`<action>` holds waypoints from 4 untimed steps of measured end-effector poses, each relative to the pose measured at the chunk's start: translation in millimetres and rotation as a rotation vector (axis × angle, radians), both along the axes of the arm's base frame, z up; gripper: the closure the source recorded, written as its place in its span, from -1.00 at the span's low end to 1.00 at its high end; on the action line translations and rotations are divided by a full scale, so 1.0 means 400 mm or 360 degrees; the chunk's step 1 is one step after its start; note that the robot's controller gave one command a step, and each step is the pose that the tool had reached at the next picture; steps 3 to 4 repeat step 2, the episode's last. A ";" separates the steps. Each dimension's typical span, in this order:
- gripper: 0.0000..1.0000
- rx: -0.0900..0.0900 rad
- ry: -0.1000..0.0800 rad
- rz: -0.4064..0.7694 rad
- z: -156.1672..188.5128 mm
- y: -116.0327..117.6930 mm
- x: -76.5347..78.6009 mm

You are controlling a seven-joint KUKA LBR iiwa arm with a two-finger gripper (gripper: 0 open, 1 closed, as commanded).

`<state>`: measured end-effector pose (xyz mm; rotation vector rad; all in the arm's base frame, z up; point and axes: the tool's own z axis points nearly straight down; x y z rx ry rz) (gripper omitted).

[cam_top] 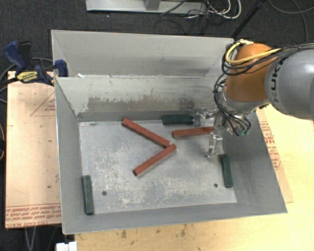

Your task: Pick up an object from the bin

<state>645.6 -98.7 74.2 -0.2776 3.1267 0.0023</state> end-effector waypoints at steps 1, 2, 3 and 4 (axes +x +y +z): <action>1.00 0.0000 -0.0002 -0.0002 0.007 -0.001 0.000; 1.00 -0.0009 -0.0012 0.0820 0.543 -0.043 -0.116; 1.00 -0.0009 -0.0012 0.0820 0.543 -0.043 -0.116; 1.00 -0.0009 -0.0012 0.0820 0.543 -0.043 -0.116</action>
Offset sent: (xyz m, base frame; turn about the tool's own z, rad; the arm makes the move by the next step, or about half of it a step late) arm 0.0000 0.0000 0.0000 0.0000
